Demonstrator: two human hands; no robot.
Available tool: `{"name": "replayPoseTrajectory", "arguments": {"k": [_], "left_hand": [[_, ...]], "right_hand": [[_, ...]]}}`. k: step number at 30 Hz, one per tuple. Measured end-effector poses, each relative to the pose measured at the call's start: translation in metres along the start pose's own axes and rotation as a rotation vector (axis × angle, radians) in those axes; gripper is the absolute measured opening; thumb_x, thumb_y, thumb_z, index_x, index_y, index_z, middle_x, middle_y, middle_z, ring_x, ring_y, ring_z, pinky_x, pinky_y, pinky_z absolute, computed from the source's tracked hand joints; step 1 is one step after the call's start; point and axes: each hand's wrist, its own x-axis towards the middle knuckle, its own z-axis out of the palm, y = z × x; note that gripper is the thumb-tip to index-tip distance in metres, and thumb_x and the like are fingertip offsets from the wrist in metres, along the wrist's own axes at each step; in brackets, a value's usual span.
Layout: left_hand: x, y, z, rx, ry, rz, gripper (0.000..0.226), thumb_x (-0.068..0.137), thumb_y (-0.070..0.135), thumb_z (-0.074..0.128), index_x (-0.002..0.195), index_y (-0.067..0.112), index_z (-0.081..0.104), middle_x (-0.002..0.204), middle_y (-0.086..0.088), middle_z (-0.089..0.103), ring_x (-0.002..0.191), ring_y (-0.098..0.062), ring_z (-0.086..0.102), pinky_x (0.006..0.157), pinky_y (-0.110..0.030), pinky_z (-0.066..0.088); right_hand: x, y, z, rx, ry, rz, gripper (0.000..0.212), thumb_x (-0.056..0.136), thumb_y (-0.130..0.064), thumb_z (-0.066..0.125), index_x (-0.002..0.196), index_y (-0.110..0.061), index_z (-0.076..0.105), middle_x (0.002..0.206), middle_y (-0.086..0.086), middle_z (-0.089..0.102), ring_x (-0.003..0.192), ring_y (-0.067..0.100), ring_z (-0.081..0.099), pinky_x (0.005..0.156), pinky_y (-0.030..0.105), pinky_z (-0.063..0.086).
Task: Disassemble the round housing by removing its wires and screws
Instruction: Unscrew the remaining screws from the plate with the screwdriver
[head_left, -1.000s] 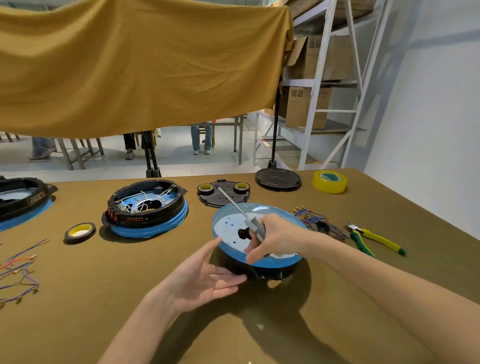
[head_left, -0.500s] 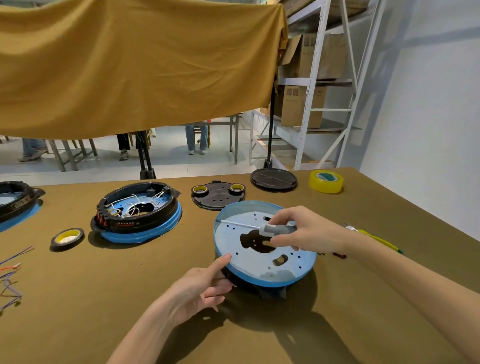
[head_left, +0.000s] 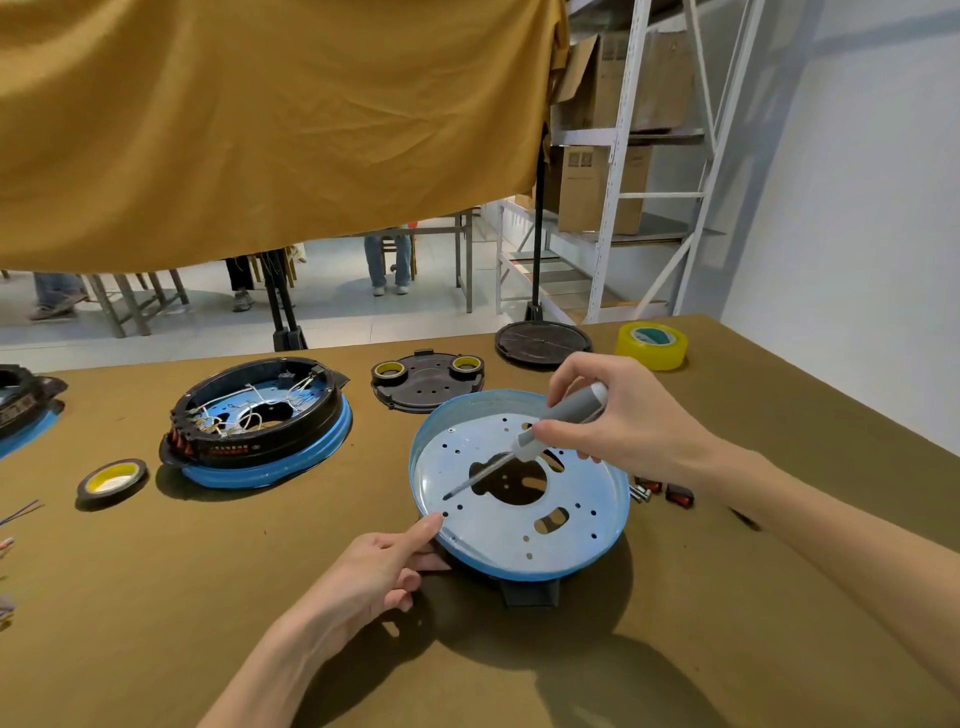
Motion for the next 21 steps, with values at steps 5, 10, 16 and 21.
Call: {"name": "replayPoseTrajectory", "arguments": {"k": [5, 10, 16, 21], "left_hand": [[0.001, -0.002, 0.000, -0.008, 0.015, -0.003, 0.087, 0.055, 0.075, 0.073, 0.113, 0.009, 0.078, 0.107, -0.012, 0.080, 0.054, -0.008, 0.044, 0.055, -0.022, 0.047], [-0.001, -0.001, 0.002, -0.020, 0.008, -0.007, 0.081, 0.065, 0.070, 0.070, 0.117, 0.007, 0.075, 0.106, -0.008, 0.081, 0.052, -0.007, 0.042, 0.052, -0.020, 0.047], [-0.003, 0.000, 0.002, -0.010, -0.003, 0.010, 0.089, 0.057, 0.074, 0.072, 0.117, 0.008, 0.074, 0.106, -0.006, 0.081, 0.054, -0.007, 0.042, 0.056, -0.021, 0.049], [-0.003, -0.001, 0.001, -0.023, -0.022, 0.009, 0.090, 0.055, 0.074, 0.073, 0.115, 0.007, 0.075, 0.106, -0.006, 0.081, 0.051, -0.005, 0.043, 0.055, -0.020, 0.051]], "right_hand": [[-0.003, -0.005, 0.003, -0.083, -0.038, -0.045, 0.047, 0.075, -0.028, 0.089, 0.097, -0.026, 0.048, 0.082, -0.007, 0.060, 0.066, 0.014, 0.071, 0.053, 0.019, 0.052], [0.000, -0.013, 0.004, -0.097, -0.063, -0.062, 0.048, 0.075, -0.024, 0.089, 0.094, -0.024, 0.045, 0.082, 0.000, 0.060, 0.067, 0.015, 0.071, 0.053, 0.020, 0.052], [0.002, -0.019, 0.008, -0.143, -0.102, -0.058, 0.048, 0.075, -0.024, 0.088, 0.093, -0.024, 0.044, 0.079, 0.002, 0.062, 0.068, 0.020, 0.069, 0.053, 0.028, 0.056], [0.004, -0.021, 0.008, -0.147, -0.141, -0.032, 0.047, 0.075, -0.024, 0.088, 0.093, -0.024, 0.044, 0.080, 0.000, 0.063, 0.068, 0.016, 0.069, 0.054, 0.023, 0.054]]}}
